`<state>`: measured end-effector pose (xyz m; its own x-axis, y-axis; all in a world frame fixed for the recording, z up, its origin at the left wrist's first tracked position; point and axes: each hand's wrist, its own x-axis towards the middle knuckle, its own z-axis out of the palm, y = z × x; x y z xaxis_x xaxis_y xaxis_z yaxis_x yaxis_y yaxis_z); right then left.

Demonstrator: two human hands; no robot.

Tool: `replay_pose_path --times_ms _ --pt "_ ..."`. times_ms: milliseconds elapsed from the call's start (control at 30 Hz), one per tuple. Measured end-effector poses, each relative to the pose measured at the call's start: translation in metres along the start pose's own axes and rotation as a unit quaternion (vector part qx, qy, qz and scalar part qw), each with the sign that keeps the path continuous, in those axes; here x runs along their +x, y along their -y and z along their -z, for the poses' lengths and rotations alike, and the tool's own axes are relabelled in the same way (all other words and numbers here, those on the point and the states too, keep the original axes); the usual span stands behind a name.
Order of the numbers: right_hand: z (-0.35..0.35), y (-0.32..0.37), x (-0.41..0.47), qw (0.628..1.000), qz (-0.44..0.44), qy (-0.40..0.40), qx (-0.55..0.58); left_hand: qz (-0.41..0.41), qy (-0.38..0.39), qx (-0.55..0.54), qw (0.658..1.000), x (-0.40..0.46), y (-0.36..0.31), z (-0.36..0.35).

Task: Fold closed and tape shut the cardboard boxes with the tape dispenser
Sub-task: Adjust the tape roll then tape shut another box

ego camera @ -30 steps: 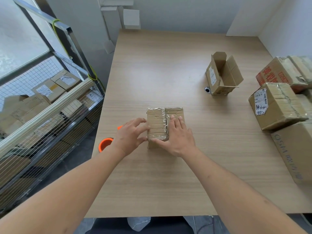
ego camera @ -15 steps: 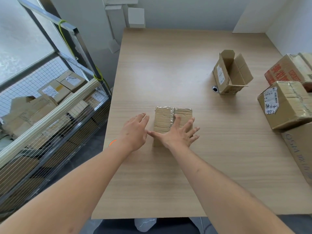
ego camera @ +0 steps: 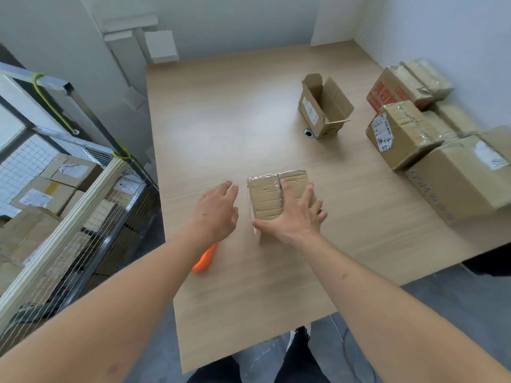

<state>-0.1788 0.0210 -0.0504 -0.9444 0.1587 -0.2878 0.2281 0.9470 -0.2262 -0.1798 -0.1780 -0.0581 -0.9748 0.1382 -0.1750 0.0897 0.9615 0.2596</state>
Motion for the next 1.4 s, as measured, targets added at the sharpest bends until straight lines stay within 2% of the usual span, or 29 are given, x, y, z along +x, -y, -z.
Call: replay_pose_path --times_ms 133,300,600,767,1000,1400 --pt "0.041 -0.032 -0.010 1.000 -0.018 -0.020 0.005 -0.054 -0.019 0.016 0.998 0.012 -0.046 0.029" --pt "0.083 -0.089 -0.010 0.999 -0.030 -0.044 0.009 -0.080 -0.037 0.029 0.996 0.023 -0.114 0.051" --pt "0.136 -0.237 0.020 0.999 0.015 -0.043 0.006 -0.059 -0.037 0.028 0.997 0.049 -0.267 0.023" --pt "0.155 -0.293 0.045 0.999 0.025 -0.027 -0.001 -0.042 -0.018 0.020 0.999 0.063 -0.325 0.008" --pt "0.151 -0.314 0.098 0.999 0.033 -0.020 -0.009 -0.011 0.007 0.014 1.000 0.107 -0.346 -0.008" --pt "0.135 -0.279 0.215 0.999 0.039 -0.018 -0.027 -0.007 0.028 -0.038 0.999 0.233 -0.322 -0.029"
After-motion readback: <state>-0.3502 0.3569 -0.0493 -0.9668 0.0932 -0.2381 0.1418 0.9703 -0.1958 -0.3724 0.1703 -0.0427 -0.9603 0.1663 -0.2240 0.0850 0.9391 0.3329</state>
